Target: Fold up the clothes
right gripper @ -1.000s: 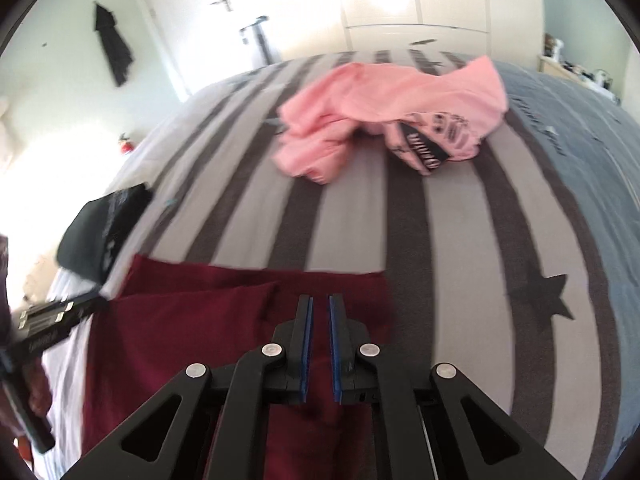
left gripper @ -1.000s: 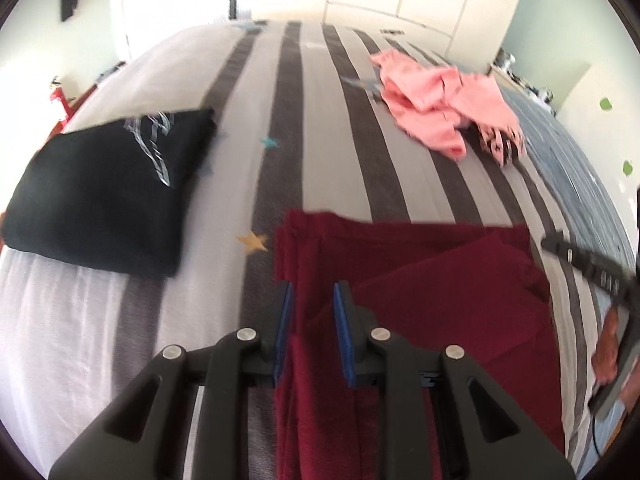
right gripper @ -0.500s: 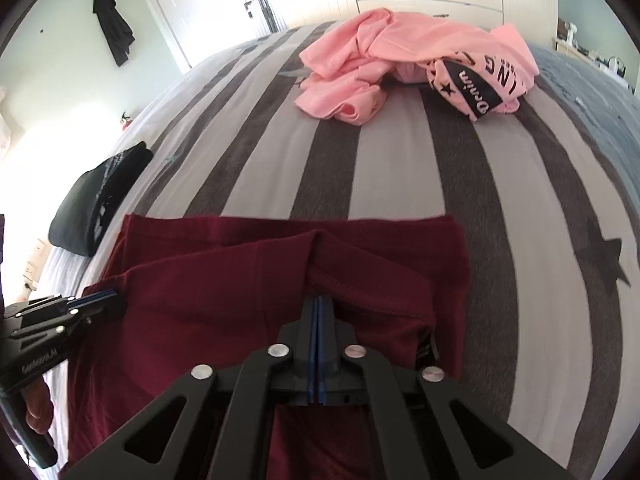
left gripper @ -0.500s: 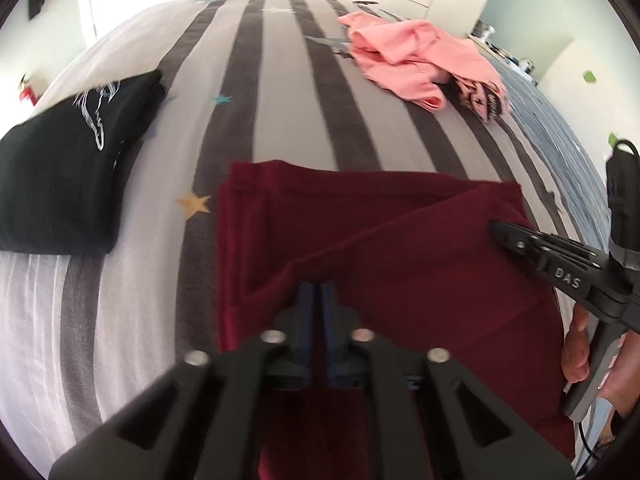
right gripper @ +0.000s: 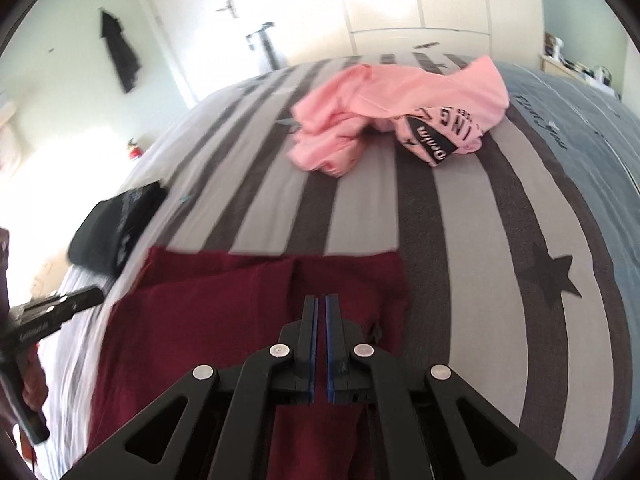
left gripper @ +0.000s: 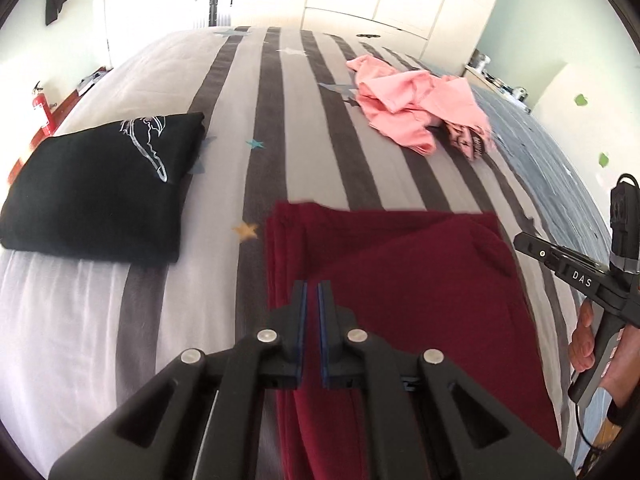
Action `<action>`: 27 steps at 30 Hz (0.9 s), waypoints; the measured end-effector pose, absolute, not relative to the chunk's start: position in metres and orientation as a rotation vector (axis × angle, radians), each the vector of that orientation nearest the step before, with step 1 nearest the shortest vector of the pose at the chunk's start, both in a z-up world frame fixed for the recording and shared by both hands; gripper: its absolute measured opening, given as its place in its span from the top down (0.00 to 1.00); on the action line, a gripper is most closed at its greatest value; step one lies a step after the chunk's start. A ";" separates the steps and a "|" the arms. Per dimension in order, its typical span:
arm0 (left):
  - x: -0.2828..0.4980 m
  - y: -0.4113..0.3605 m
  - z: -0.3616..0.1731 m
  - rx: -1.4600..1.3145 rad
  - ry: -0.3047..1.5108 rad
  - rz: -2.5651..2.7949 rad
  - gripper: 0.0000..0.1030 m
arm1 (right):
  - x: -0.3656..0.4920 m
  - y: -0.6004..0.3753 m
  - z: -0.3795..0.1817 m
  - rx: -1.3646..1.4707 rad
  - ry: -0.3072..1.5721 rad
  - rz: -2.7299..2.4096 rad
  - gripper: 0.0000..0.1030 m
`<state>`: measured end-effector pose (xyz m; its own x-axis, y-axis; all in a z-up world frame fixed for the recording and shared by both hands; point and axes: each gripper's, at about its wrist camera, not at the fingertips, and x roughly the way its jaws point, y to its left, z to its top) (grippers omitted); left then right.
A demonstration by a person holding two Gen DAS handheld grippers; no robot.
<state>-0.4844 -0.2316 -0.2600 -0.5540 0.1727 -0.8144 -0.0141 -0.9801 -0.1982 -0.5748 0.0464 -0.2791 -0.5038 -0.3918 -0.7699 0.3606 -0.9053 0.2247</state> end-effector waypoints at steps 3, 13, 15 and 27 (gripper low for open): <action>-0.444 -0.220 -0.253 -1.431 -0.243 2.627 0.98 | -0.520 0.042 -0.268 1.220 0.008 -2.348 0.96; -0.323 -0.158 -0.262 -1.478 -0.415 2.466 0.98 | -0.370 0.032 -0.268 1.289 -0.097 -2.215 0.96; -0.313 -0.153 -0.269 -1.504 -0.439 2.458 0.98 | -0.354 0.030 -0.274 1.299 -0.091 -2.219 0.96; -0.284 -0.151 -0.311 -1.585 -0.370 2.483 0.98 | -0.319 0.062 -0.330 1.418 -0.067 -2.321 1.00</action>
<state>-0.2840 -0.1513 -0.3109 -0.4194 0.2761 -0.8648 -0.0117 -0.9542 -0.2990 -0.3193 0.0618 -0.3300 -0.3929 -0.3733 -0.8404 0.3244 -0.9114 0.2532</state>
